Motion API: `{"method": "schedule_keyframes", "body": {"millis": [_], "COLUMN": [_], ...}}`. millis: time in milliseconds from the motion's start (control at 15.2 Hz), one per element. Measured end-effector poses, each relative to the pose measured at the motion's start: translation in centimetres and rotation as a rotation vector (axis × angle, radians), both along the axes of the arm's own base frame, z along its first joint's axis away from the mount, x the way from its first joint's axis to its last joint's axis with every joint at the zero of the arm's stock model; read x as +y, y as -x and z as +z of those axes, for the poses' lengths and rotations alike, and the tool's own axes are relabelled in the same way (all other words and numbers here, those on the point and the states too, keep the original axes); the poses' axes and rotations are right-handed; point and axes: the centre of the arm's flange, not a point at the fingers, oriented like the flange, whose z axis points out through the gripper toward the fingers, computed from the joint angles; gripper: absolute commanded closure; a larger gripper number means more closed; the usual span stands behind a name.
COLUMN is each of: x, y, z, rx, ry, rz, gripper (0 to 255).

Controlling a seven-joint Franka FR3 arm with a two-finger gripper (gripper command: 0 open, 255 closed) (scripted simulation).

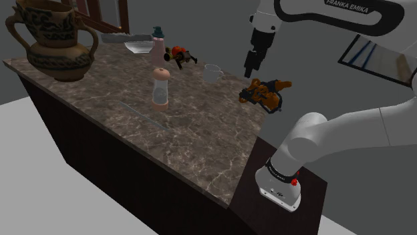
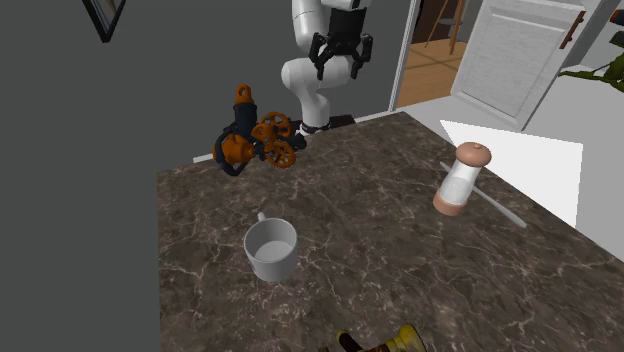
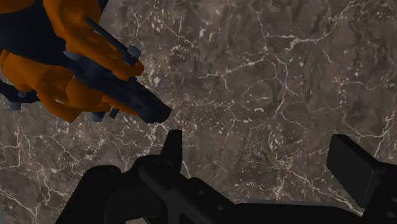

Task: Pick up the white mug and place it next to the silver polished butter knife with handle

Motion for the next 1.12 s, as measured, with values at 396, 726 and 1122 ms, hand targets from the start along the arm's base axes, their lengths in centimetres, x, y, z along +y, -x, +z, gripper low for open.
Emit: {"method": "schedule_keyframes", "body": {"millis": [396, 726, 1122], "x": [-2.4, -4.7, -8.8], "y": [-4.2, -9.4, -16.2], "z": [-2.0, -4.6, -7.2], "rx": [-0.006, -0.014, -0.025], "ry": [-0.006, -0.014, -0.022], "rz": [-0.009, -0.020, -0.033], "gripper": [0, 0, 0]}}
